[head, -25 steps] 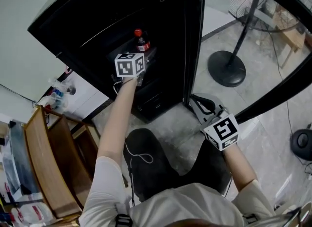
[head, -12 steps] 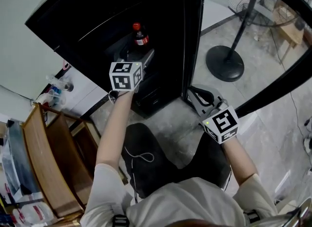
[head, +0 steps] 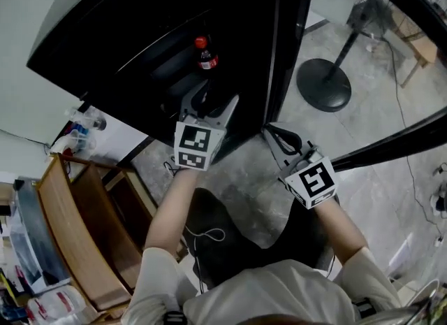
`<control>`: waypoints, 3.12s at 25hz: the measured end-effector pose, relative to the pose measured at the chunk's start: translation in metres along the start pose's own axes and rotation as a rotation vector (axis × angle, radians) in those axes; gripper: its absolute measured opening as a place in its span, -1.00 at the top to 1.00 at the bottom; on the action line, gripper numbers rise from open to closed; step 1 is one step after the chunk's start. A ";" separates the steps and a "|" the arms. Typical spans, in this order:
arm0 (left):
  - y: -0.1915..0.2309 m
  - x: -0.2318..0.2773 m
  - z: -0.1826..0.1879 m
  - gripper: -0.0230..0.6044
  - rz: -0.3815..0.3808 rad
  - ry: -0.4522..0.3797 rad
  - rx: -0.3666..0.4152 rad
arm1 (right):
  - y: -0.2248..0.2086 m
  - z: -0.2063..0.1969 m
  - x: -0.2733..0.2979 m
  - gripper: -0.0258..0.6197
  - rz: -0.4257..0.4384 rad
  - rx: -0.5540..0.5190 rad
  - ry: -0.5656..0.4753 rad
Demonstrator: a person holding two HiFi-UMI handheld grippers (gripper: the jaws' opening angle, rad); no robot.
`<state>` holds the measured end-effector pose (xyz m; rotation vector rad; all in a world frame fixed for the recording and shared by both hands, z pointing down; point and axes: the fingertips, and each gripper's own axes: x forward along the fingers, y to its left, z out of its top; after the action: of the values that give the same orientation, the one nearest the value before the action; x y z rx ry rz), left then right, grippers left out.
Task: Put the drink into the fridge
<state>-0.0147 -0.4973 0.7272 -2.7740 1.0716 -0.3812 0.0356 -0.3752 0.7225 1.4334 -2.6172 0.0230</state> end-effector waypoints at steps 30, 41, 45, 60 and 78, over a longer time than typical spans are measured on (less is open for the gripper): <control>-0.104 -0.265 0.376 0.87 0.257 0.110 -0.306 | -0.047 0.327 -0.238 0.92 0.073 0.109 0.119; -0.182 -0.404 0.380 0.87 0.341 0.130 -0.334 | 0.008 0.339 -0.315 0.92 0.109 0.069 0.123; -0.200 -0.448 0.389 0.87 0.345 0.097 -0.325 | 0.022 0.351 -0.346 0.92 0.077 0.013 0.117; -0.231 -0.567 0.433 0.87 0.360 0.005 -0.301 | 0.047 0.440 -0.436 0.92 -0.002 -0.095 0.013; -0.275 -0.531 0.472 0.87 0.461 -0.039 -0.331 | 0.046 0.449 -0.479 0.92 0.131 -0.148 0.004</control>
<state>-0.0834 0.0838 0.2395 -2.6509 1.8496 -0.0964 0.1918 0.0103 0.2129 1.2114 -2.6431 -0.1497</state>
